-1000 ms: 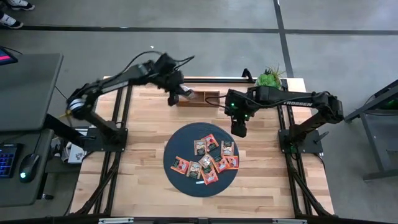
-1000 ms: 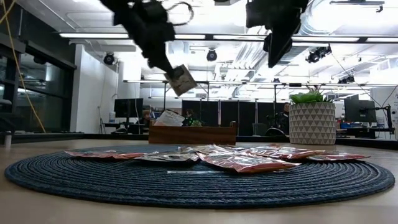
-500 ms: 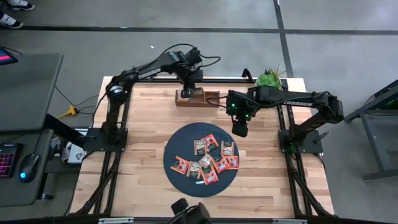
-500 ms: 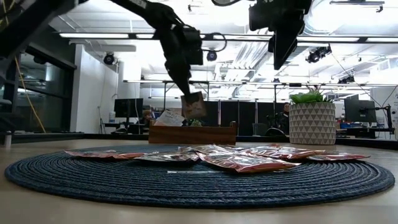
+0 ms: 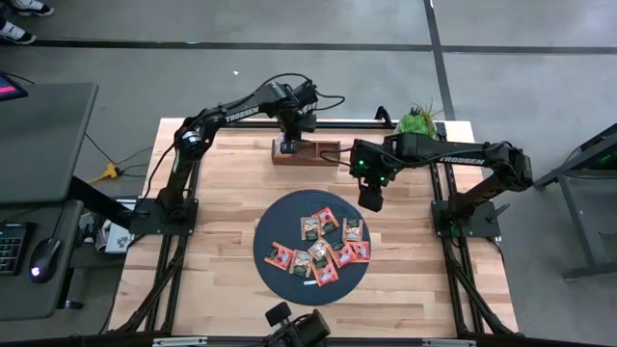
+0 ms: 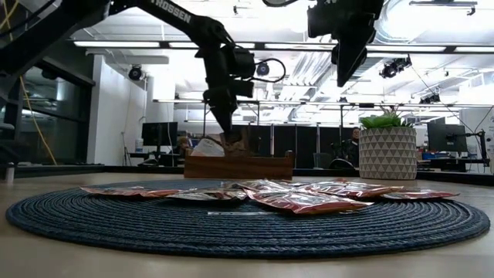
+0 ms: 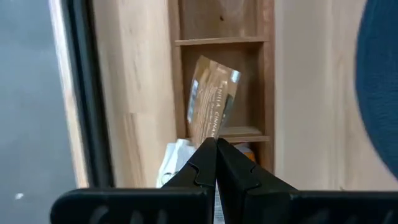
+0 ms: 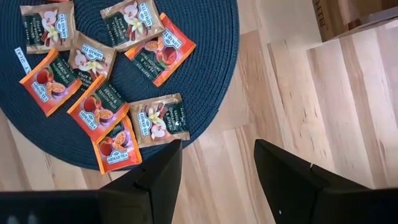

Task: Pick & Place Tea
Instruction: Put the brown tea bag into the middle section of the wooden organizer

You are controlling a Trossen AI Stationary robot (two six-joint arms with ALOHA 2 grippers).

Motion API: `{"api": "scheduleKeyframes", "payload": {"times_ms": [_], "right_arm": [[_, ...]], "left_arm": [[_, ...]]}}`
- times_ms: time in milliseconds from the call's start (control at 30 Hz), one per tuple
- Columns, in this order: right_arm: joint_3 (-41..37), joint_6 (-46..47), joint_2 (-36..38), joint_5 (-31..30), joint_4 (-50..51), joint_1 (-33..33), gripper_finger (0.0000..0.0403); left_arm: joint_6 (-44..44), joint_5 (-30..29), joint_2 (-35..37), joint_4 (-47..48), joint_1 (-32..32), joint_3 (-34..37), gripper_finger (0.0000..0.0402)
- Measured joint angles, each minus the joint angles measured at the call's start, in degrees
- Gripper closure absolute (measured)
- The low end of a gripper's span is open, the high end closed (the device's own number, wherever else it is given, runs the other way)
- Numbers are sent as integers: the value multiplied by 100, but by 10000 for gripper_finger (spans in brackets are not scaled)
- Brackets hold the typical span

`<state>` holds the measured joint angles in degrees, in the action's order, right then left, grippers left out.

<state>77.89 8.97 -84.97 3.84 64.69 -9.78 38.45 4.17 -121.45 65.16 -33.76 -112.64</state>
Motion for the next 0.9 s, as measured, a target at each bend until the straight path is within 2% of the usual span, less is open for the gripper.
{"api": "scheduleKeyframes", "payload": {"times_ms": [267,533,900], "right_arm": [[0,0,0,-31,-132,0,206],[0,7,0,-58,-232,0,206],[0,64,0,-73,-245,0,206]], "left_arm": [[-10,-17,0,-39,2,0,401],[-301,546,0,-6,2,0,401],[-425,369,0,-91,2,0,401]]}}
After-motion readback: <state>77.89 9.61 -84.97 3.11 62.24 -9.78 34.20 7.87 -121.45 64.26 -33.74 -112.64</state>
